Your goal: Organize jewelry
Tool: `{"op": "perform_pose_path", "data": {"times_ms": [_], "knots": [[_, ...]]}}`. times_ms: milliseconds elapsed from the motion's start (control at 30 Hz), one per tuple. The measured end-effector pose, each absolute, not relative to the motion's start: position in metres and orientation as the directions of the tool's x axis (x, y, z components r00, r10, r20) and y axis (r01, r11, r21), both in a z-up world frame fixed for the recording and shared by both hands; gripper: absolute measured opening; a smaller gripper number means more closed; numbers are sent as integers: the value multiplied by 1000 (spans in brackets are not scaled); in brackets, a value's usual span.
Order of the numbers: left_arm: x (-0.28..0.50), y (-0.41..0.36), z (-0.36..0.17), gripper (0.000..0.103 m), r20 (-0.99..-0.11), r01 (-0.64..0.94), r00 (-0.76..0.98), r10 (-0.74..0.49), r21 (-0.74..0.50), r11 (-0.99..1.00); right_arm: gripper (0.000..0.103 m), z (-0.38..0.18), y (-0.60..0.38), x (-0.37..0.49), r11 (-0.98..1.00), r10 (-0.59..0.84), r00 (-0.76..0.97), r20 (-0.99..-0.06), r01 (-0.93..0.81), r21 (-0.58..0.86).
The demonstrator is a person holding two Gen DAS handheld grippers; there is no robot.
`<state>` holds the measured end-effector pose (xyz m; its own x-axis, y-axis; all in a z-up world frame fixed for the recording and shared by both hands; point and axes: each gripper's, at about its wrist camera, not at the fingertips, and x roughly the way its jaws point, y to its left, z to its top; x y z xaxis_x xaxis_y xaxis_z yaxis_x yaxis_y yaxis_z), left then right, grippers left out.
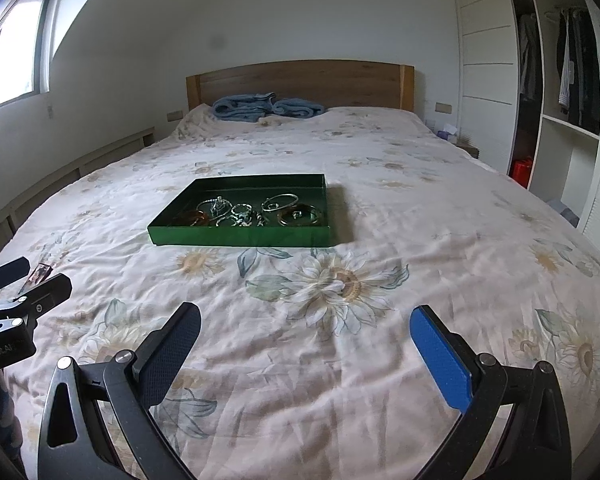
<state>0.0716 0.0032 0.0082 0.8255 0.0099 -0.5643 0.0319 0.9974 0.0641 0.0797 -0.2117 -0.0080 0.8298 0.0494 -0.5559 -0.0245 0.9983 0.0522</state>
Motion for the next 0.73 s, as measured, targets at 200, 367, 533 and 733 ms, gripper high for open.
{"op": "perform_pose_path", "data": {"times_ms": [200,367,533,733], "knots": [[71,0,7,91,-570,30,822,9,59,998,103,-7,-211,79,999,35,834,-551,-19,35],[73,5,5,91,-571,23,821,11,53,998,103,-3,-210,76,1000,21,840,-542,-14,16],[74,9,5,91,-570,14,821,13,44,999,103,-1,-212,74,1000,11,845,-535,-10,5],[76,13,4,91,-573,0,820,23,41,999,103,-1,-216,72,1000,-8,848,-530,7,-5]]}}
